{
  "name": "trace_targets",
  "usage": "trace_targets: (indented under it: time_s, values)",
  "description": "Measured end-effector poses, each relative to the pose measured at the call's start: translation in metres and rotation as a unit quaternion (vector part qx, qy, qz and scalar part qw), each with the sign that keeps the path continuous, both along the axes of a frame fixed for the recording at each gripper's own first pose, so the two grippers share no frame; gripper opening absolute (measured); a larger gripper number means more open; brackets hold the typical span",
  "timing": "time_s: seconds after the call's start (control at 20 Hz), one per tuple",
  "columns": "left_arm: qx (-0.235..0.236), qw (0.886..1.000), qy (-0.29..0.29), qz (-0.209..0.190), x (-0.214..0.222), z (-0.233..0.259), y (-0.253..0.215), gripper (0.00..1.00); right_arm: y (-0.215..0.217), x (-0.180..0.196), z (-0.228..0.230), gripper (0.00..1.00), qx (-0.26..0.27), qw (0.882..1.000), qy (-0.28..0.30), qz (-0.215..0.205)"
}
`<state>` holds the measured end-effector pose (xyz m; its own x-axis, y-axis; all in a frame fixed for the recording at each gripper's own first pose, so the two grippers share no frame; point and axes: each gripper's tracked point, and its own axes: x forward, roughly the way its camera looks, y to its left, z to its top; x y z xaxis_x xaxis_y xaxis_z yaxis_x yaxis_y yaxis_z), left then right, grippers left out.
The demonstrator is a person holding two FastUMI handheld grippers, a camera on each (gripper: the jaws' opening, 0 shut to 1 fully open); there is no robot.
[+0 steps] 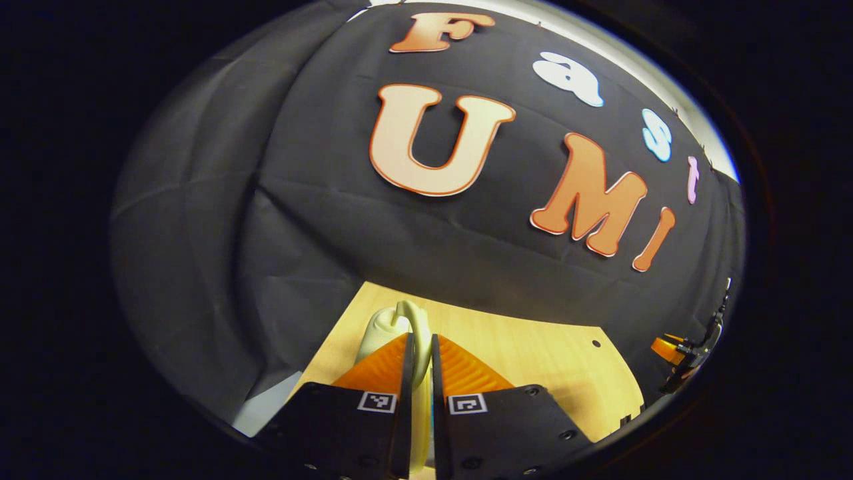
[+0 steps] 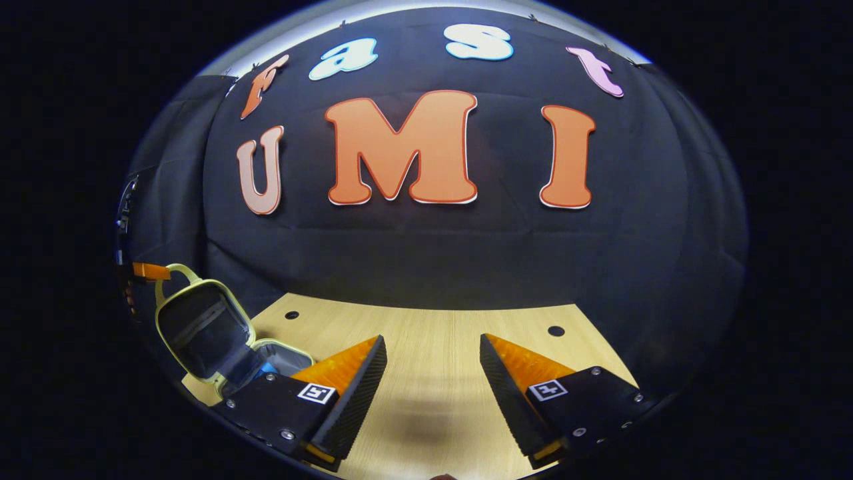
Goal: First open the suitcase, pack the skin care products into it, and then close the suitcase.
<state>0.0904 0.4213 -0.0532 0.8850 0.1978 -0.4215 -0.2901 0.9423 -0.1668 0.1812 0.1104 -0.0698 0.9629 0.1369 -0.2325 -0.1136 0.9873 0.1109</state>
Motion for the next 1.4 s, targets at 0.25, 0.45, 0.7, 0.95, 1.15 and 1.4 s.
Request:
trace_targets:
  time_s: [0.25, 0.45, 0.7, 0.95, 1.15, 1.4]
  values:
    - [0.025, 1.0, 0.009, -0.001, 0.006, -0.001, -0.068, 0.17, -0.047, -0.005, 0.0, 0.92, -0.015, 1.0, -0.02, -0.001]
    - [0.018, 0.999, 0.017, -0.02, 0.016, -0.016, -0.129, 0.16, -0.063, -0.007, -0.007, 0.93, -0.01, 1.0, -0.025, 0.014]
    - [0.004, 0.998, 0.041, -0.048, 0.031, -0.059, -0.201, 0.17, -0.07, -0.012, -0.013, 0.93, -0.012, 0.999, -0.03, 0.039]
    - [0.047, 0.991, 0.098, -0.075, 0.037, -0.111, -0.252, 0.17, -0.081, -0.017, -0.021, 0.93, 0.001, 0.998, -0.027, 0.049]
    - [0.071, 0.983, 0.143, -0.093, 0.043, -0.152, -0.276, 0.16, -0.088, -0.024, -0.029, 0.93, 0.008, 0.998, -0.023, 0.055]
    - [0.094, 0.971, 0.197, -0.102, 0.036, -0.201, -0.301, 0.17, -0.082, -0.027, -0.035, 0.94, 0.015, 0.998, -0.019, 0.059]
